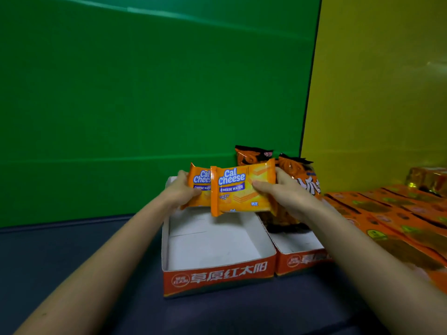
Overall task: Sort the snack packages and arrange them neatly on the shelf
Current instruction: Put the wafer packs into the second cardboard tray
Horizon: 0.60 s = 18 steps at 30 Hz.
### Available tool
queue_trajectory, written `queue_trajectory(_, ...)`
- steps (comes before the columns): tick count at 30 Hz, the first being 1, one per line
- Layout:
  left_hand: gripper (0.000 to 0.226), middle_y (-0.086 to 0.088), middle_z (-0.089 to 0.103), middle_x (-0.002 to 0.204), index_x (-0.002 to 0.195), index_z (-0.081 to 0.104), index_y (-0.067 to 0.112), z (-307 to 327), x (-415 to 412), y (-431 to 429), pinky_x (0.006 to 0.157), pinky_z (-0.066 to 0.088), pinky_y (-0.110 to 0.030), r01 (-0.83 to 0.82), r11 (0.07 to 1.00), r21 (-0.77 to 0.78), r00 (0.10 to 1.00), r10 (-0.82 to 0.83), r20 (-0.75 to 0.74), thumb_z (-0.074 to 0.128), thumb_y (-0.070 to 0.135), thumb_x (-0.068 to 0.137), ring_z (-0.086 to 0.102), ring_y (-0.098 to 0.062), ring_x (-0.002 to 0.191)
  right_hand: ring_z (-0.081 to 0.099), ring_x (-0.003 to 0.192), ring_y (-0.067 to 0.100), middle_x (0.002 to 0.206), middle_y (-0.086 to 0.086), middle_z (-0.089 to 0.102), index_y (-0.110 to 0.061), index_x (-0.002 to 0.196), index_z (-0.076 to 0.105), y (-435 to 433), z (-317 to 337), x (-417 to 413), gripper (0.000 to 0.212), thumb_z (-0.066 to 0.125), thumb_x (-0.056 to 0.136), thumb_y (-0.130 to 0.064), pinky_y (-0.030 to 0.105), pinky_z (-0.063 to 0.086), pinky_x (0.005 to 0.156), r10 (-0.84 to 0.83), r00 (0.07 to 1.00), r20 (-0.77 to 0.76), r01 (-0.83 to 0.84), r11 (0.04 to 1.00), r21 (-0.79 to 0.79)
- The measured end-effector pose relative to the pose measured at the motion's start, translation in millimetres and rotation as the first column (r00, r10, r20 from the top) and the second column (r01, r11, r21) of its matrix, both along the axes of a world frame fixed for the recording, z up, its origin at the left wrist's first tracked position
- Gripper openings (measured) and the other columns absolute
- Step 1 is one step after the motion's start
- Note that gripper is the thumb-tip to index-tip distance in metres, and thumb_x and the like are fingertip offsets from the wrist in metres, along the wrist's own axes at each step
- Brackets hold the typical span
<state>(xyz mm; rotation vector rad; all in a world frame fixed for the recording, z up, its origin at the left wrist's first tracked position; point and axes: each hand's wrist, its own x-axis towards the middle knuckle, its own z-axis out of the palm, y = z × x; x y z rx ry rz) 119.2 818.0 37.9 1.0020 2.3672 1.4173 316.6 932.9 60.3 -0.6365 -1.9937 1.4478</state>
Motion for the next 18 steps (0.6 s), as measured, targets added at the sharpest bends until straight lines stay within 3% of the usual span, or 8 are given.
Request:
queue_trajectory(2, 0.032, -0.011, 0.052, 0.106, 0.106, 0.041, 0.011, 1, 0, 1, 0.079, 0.042, -0.030, -0.027, 0.996, -0.089, 0.992, 0.016, -0.123, 0.064, 0.007, 0.084, 0.050, -0.022, 0.094, 0.065, 0.102, 0.027, 0.121, 0.010, 0.062, -0.011, 0.124, 0.044, 2, -3, -9, 0.041, 0.063, 0.089, -0.017, 0.046, 0.052, 0.092, 0.002, 1.000, 0.015, -0.003, 0.999, 0.039)
queue_trajectory(5, 0.034, -0.019, 0.059, 0.113, 0.100, 0.048, 0.006, 3, -2, 0, 0.082, 0.043, -0.035, -0.136, 0.972, -0.192, 0.936, 0.062, -0.346, 0.071, 0.012, 0.076, 0.056, -0.033, 0.102, 0.063, 0.107, 0.026, 0.121, 0.007, 0.060, -0.011, 0.128, 0.042, 2, -5, -19, 0.044, 0.062, 0.089, -0.018, 0.041, 0.052, 0.092, 0.010, 0.999, 0.035, -0.013, 0.995, 0.097)
queue_trajectory(8, 0.042, -0.019, 0.062, 0.107, 0.094, 0.046, 0.007, 8, -4, -3, 0.071, 0.037, -0.033, -0.258, 0.942, -0.215, 0.820, 0.096, -0.564, 0.077, 0.020, 0.069, 0.057, -0.036, 0.100, 0.061, 0.109, 0.026, 0.123, 0.008, 0.059, -0.012, 0.126, 0.043, 1, -8, -29, 0.044, 0.064, 0.088, -0.018, 0.045, 0.050, 0.095, 0.014, 0.998, 0.054, -0.022, 0.989, 0.150)
queue_trajectory(10, 0.048, -0.017, 0.064, 0.106, 0.103, 0.052, 0.008, 11, -9, -5, 0.077, 0.038, -0.035, -0.325, 0.920, -0.220, 0.729, 0.095, -0.678, 0.078, 0.027, 0.068, 0.058, -0.035, 0.102, 0.061, 0.109, 0.027, 0.124, 0.011, 0.059, -0.012, 0.123, 0.045, 0, -9, -35, 0.042, 0.065, 0.087, -0.018, 0.047, 0.050, 0.096, 0.028, 0.998, 0.053, -0.036, 0.986, 0.165)
queue_trajectory(18, 0.028, -0.012, 0.065, 0.114, 0.112, 0.061, 0.012, 6, -31, -13, 0.089, 0.034, -0.036, -0.306, 0.942, -0.139, 0.652, 0.101, -0.751, 0.058, 0.019, 0.085, 0.052, -0.031, 0.111, 0.059, 0.113, 0.028, 0.127, 0.012, 0.057, -0.008, 0.125, 0.043, -13, -17, -63, 0.043, 0.062, 0.089, -0.019, 0.044, 0.049, 0.097, 0.071, 0.992, 0.100, -0.090, 0.975, 0.205)
